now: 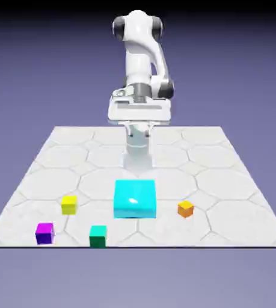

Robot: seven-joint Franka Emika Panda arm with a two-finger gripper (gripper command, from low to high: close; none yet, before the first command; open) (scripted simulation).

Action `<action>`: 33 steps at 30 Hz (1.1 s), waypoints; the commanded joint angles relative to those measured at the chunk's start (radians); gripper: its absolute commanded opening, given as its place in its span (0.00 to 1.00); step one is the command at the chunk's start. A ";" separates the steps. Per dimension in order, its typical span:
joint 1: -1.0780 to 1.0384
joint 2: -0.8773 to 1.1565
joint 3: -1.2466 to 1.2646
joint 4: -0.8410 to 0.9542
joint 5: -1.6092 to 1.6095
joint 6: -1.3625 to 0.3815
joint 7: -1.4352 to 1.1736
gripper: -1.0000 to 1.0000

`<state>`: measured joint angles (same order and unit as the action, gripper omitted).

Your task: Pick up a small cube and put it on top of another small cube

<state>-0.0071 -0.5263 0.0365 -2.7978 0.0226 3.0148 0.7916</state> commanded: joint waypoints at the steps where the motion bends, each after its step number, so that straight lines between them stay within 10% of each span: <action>1: -0.016 0.036 0.030 0.010 0.019 -0.018 0.042 0.50; 21: -0.333 0.761 0.635 0.213 0.394 -0.386 0.880 0.50; 30: -0.229 0.998 0.550 0.236 0.306 -0.183 0.937 0.50; 31: -0.229 0.998 0.550 0.236 0.306 -0.183 0.937 0.00; 33: -0.246 0.961 0.564 0.233 0.321 -0.216 0.929 0.00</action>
<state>-0.2530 0.4352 0.6007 -2.5652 0.3432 2.7998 1.7210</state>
